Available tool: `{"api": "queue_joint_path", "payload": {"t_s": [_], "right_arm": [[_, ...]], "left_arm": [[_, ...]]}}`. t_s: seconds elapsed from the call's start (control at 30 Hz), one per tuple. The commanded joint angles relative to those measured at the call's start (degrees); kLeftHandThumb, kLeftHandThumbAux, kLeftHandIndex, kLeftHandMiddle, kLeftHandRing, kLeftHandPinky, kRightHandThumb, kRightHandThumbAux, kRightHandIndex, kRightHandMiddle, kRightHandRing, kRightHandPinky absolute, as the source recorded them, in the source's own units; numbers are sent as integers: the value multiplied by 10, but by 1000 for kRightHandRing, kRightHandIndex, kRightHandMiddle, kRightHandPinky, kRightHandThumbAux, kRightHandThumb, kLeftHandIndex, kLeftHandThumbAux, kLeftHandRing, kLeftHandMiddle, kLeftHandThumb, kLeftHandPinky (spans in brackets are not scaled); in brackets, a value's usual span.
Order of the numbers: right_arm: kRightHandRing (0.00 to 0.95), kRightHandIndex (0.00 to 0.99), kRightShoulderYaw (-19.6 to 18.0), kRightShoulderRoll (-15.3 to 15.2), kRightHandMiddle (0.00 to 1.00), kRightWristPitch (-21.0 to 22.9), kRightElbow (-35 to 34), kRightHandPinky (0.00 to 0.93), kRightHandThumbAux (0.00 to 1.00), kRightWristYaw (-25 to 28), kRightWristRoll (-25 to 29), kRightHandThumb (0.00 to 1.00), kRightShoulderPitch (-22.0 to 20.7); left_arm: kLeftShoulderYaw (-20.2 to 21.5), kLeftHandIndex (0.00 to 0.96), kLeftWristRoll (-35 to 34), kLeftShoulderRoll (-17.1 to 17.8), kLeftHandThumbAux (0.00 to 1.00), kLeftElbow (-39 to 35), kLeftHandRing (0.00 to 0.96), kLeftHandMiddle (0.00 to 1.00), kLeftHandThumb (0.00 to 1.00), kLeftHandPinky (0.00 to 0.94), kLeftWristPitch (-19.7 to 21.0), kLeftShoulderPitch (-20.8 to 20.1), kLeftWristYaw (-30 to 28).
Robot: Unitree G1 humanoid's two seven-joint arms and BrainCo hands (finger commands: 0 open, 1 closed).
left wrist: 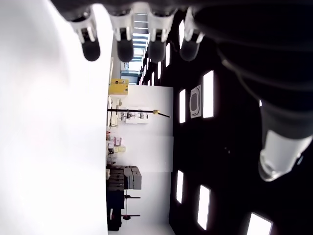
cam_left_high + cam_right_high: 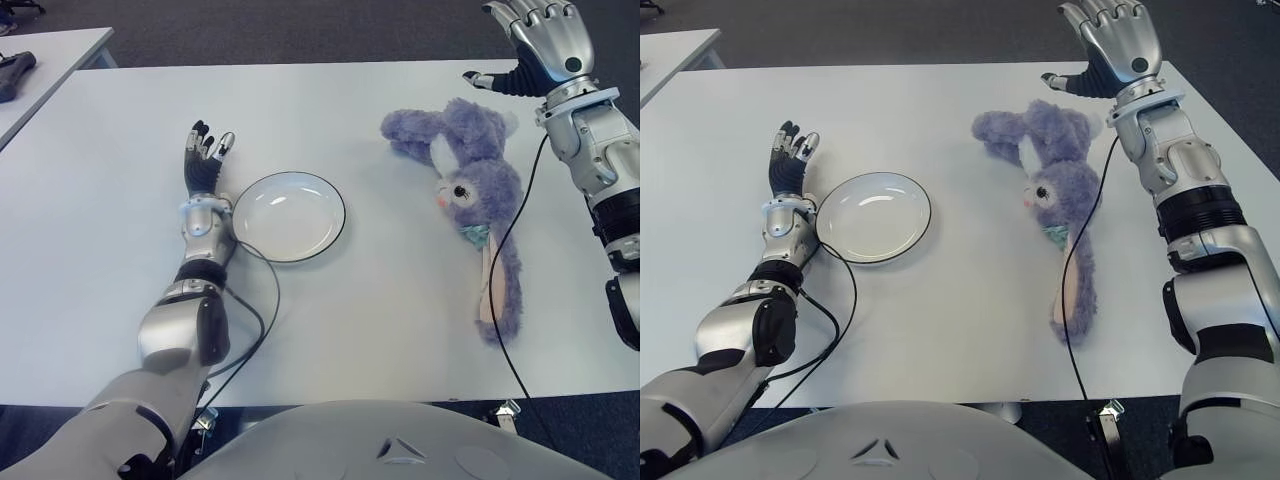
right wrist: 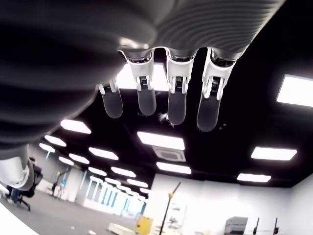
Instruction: Put the doll into the plate.
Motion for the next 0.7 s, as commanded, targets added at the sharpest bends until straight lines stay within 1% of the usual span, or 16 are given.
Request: {"api": "queue_joint_path", "payload": {"t_s": [0.03,0.07,0.17,0.27,0.43,0.53,0.6,0.63,0.7], "right_arm": [[147,113,-24,3,105,18,-45,284,439,35,9,221,32],[150,111,-28,0,103,18,-54,288,441,40,10,218,35],[150,106,-52,-21,98,27,-122,270,444,77,20,213,66],[148,106,-70,-28,97,41,-176,252,450,108,22,213,94],[149,109,-84,-24,99,58,-219,254,455,143,12,212,120],[147,113,-89,-21,103,65,-240,238,461,165,7,208,135],[147,111,-92,-20,104,67,-248,241,463,175,5,204,141],[158,120,-93,-20,115,67,-252,257,454,183,6,215,144],[148,110,-97,-20,105,68,-260,250,466,195,7,207,149]], "left_arm": [[3,19,-4,-57,592,97,34,70,0,0,21,149,15],[4,19,-4,-57,593,97,35,70,0,0,21,149,15],[4,20,-5,-57,601,97,35,71,0,0,23,149,16],[4,20,-4,-58,604,97,34,71,0,0,25,149,18],[3,20,-3,-58,605,97,33,70,0,0,25,148,19],[3,21,-4,-59,611,97,35,72,0,0,26,147,19],[3,21,-3,-59,614,97,36,73,0,0,27,147,19],[3,22,-3,-58,616,97,37,74,0,0,27,147,18],[3,22,-3,-58,618,97,36,73,0,0,26,147,17]]}}
